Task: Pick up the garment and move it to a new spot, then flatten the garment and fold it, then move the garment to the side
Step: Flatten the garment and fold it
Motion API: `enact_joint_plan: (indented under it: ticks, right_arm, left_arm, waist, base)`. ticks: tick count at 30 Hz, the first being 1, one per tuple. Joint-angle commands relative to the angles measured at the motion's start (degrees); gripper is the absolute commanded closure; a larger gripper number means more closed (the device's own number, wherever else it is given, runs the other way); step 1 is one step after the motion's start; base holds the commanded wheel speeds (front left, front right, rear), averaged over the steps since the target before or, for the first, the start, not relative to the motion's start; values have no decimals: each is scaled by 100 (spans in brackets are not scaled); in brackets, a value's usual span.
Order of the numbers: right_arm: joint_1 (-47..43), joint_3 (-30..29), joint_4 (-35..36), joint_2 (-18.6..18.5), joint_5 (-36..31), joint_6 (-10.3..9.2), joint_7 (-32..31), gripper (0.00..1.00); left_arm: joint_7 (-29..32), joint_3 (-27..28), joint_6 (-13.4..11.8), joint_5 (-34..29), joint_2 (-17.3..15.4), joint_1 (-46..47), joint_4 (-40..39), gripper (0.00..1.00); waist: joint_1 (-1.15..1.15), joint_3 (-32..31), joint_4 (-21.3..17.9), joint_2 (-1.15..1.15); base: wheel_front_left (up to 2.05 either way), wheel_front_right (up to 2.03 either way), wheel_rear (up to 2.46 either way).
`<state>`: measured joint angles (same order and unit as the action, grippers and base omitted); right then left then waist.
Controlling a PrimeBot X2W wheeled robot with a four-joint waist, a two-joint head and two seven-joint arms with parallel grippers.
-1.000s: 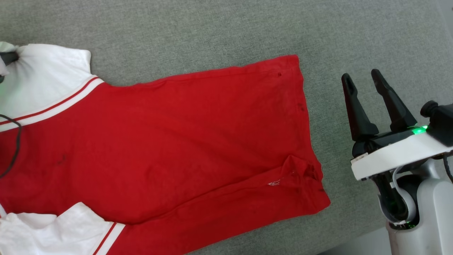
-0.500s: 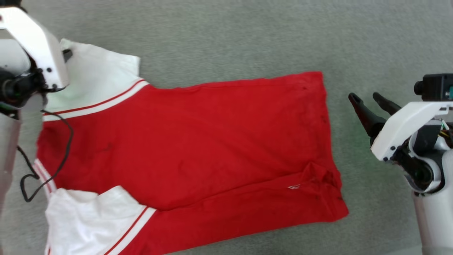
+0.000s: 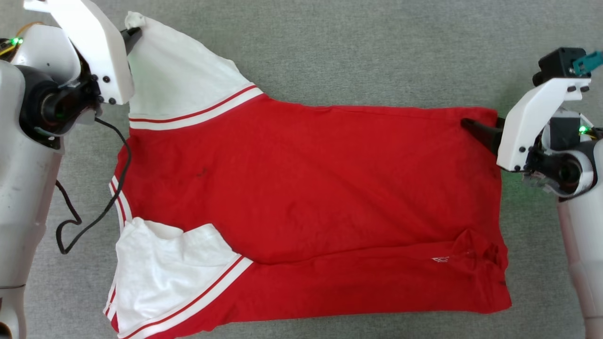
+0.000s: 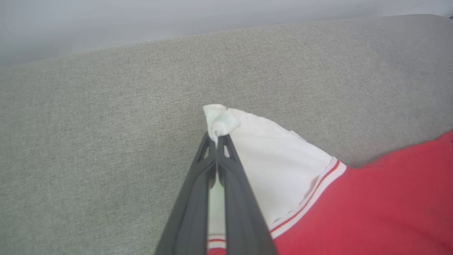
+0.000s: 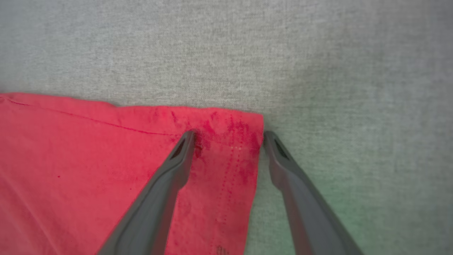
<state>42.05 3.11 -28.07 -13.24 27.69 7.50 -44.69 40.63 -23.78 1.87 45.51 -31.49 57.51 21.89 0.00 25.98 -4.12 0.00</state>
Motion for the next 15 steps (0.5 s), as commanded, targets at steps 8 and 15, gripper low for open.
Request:
enact_joint_plan:
  ticks: [8, 15]
  right_arm:
    - [126, 293, -778, 211, -256, -2, -860, 100]
    - [396, 154, -258, 41, -257, -2, -257, 100]
  left_arm:
    - [-136, -31, 64, -5, 23, -30, -110, 100]
    - [-540, 111, 61, 77, 26, -338, -73, 100]
  waist:
    - [0, 42, 136, 0]
    - [0, -331, 209, 0]
  base:
    - [0, 0, 0]
    - [0, 0, 0]
